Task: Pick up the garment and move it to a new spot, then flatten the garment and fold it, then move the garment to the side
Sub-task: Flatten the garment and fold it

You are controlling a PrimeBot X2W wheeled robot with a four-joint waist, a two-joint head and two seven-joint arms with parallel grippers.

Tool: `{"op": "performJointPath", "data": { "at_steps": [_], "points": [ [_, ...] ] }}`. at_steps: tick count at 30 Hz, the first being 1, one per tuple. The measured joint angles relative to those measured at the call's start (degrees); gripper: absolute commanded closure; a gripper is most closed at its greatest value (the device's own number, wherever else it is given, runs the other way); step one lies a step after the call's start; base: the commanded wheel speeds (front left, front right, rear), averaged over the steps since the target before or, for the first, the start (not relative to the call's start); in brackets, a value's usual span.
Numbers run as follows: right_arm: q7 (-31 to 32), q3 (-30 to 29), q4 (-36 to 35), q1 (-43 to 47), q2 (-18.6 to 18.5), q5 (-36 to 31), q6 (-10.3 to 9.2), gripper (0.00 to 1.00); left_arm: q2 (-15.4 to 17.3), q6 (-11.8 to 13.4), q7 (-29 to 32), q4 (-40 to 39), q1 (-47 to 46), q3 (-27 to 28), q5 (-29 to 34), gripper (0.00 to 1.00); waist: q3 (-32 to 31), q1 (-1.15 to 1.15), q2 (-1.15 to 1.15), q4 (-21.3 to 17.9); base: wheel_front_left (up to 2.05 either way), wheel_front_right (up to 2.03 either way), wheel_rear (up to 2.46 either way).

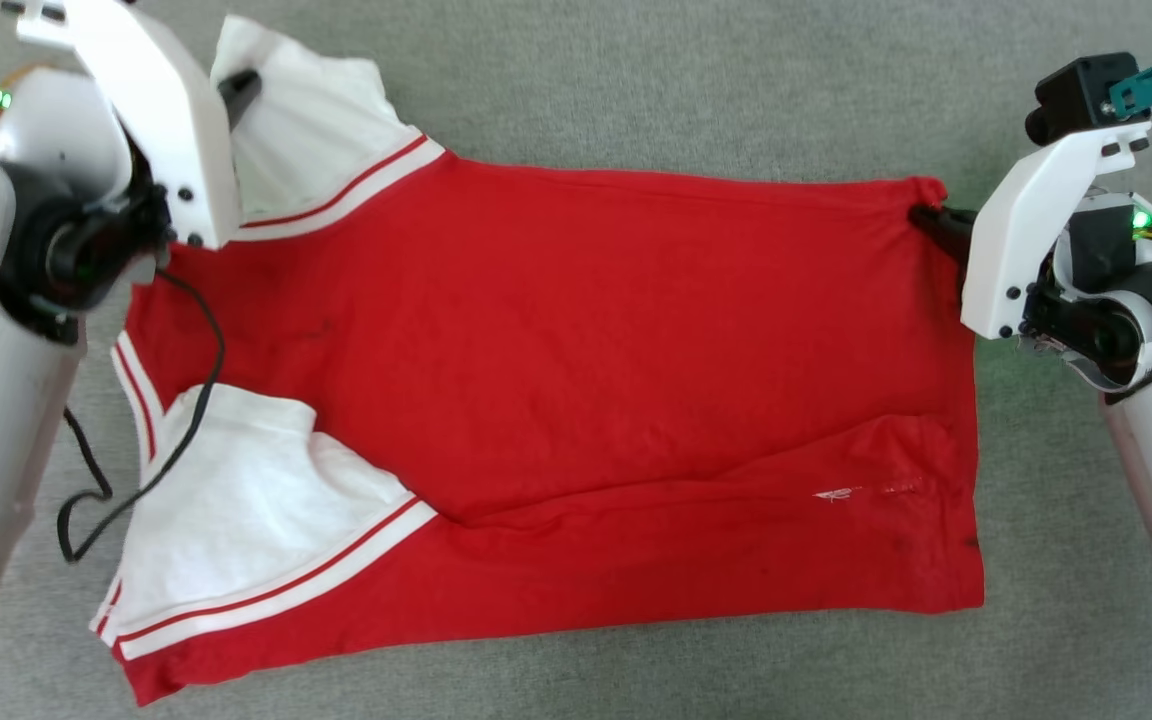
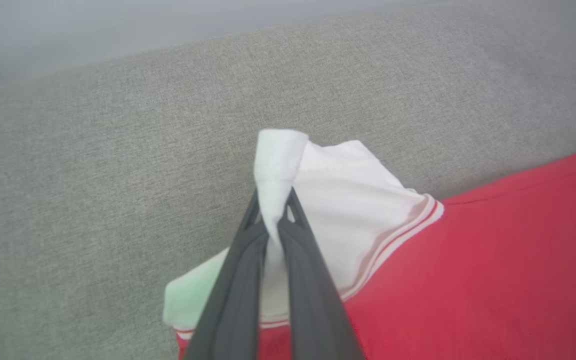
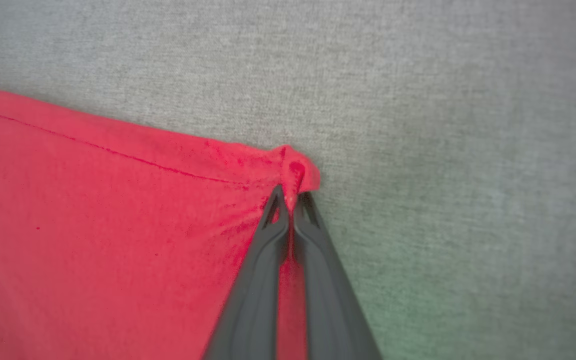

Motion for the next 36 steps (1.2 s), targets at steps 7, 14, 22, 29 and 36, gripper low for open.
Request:
{"op": "performJointPath", "data": {
  "at_steps": [7, 14, 22, 29, 36],
  "points": [
    [-5.04, -1.38, -5.0, 3.92, -1.8, -1.48, 0.0, 1.0, 0.88, 0.67, -6.8, -2.57, 9.06, 2.87, -1.83, 1.0, -4.98, 0.0, 0.0, 0.69, 0.0, 0.0, 0.0],
    [-8.21, -4.1, -11.63, 14.93, -2.46, -3.11, 0.01, 1.0, 1.74, 3.78, -14.91, -8.5, 25.91, 6.1, -4.54, 1.0, -11.28, 0.0, 0.0, 1.75, 0.0, 0.0, 0.0],
    [-10.36, -8.18, -14.43, 28.72, -0.37, -3.57, 0.01, 1.0, -1.52, 7.4, -19.17, -11.33, 44.37, 6.51, -8.72, 0.89, -16.34, -0.01, 0.0, 3.26, 0.0, 0.0, 0.0],
    [-13.29, -9.62, -11.79, 36.09, 1.09, -3.39, 0.0, 0.0, -6.04, 5.58, -23.14, -6.88, 48.2, 4.79, -9.91, 0.0, -17.18, -0.01, 0.0, 4.01, 0.0, 0.0, 0.0],
    [-19.73, -10.57, -16.62, 39.53, 2.02, -3.11, 0.0, 0.0, -8.72, 6.05, -35.77, -6.41, 48.03, 6.11, -4.82, 0.0, -18.91, -0.01, 0.0, 3.52, 0.0, 0.0, 0.0]
  ]
}}
